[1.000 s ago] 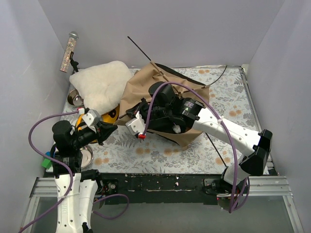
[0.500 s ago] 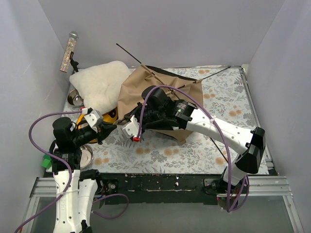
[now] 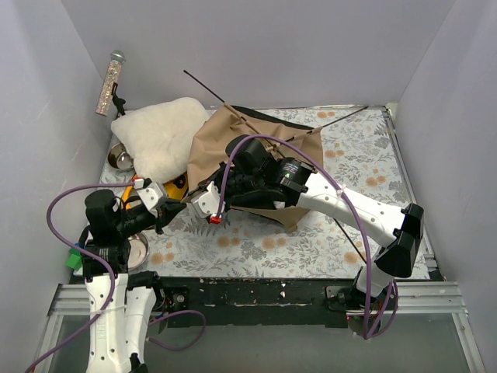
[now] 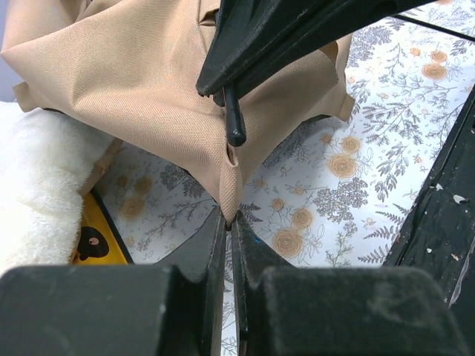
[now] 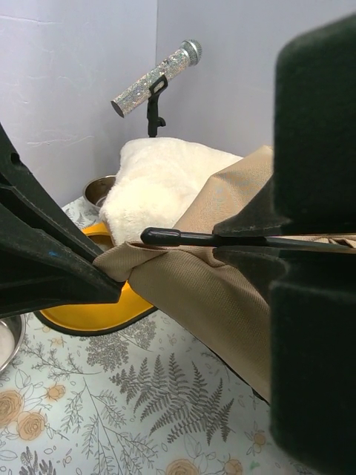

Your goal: Set up the pet tent

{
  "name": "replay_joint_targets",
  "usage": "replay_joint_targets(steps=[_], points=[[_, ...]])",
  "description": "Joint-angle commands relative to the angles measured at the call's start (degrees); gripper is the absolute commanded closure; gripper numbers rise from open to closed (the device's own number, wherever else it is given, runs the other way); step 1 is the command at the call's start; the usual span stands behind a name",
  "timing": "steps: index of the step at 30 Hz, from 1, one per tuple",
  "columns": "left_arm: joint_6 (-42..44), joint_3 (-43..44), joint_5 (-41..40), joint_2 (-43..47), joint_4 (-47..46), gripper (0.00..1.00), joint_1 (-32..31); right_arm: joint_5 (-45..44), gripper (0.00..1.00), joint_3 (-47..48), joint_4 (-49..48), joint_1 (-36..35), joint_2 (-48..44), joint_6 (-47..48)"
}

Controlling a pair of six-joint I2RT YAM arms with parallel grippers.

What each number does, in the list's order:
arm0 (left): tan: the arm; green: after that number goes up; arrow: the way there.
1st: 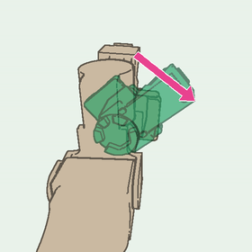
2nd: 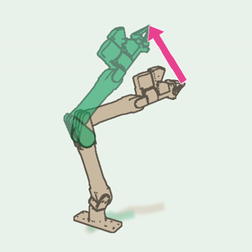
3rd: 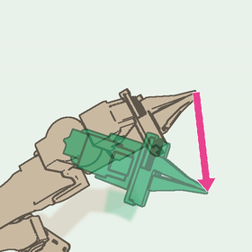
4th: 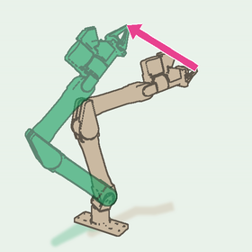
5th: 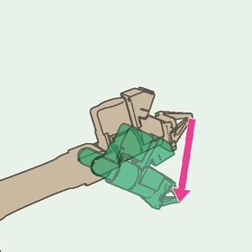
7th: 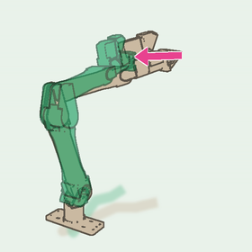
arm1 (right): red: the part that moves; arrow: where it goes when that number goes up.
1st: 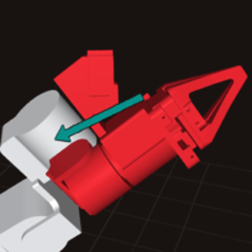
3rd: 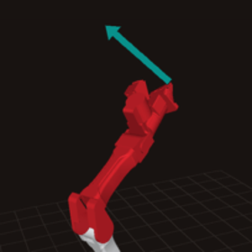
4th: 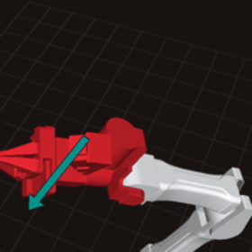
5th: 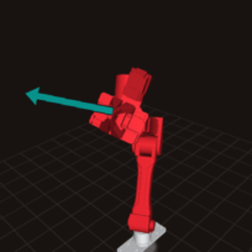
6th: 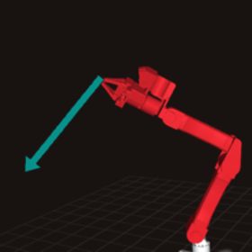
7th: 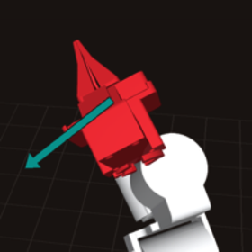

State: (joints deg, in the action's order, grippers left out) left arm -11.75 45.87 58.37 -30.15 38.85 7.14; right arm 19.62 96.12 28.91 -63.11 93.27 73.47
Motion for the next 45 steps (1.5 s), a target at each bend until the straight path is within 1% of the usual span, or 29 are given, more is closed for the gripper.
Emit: replay_joint_targets(steps=[1, 18, 29, 34, 41, 45], points=[[2.17, 1.42, 1.22, 0.45, 0.96, 1.0, 0.33, -1.25, 0.99, 1.71, 1.42, 0.18, -0.99, 1.5], [3.4, 2.91, 3.07, 0.97, 2.19, 1.0, 0.25, -2.56, 0.99, 2.67, 1.94, -0.61, 1.65, 2.03], [9.11, 3.09, 4.91, 1.94, 5.54, 1.0, 0.33, -2.92, 0.99, 4.52, 3.17, -0.61, 2.79, -0.08], [8.85, 3.18, 4.82, 1.76, 5.18, 1.0, 0.33, -3.09, 0.99, 3.2, 3.7, -0.61, 2.0, 0.62], [11.4, 2.91, 5.0, 1.85, 5.62, 1.0, 0.33, -3.27, 0.99, 2.24, 5.19, -0.78, 1.39, 2.64], [8.24, 3.79, 4.38, -0.34, 3.43, 1.0, 0.33, -3.09, 0.99, -0.22, 5.64, -1.49, 0.07, 5.8]])
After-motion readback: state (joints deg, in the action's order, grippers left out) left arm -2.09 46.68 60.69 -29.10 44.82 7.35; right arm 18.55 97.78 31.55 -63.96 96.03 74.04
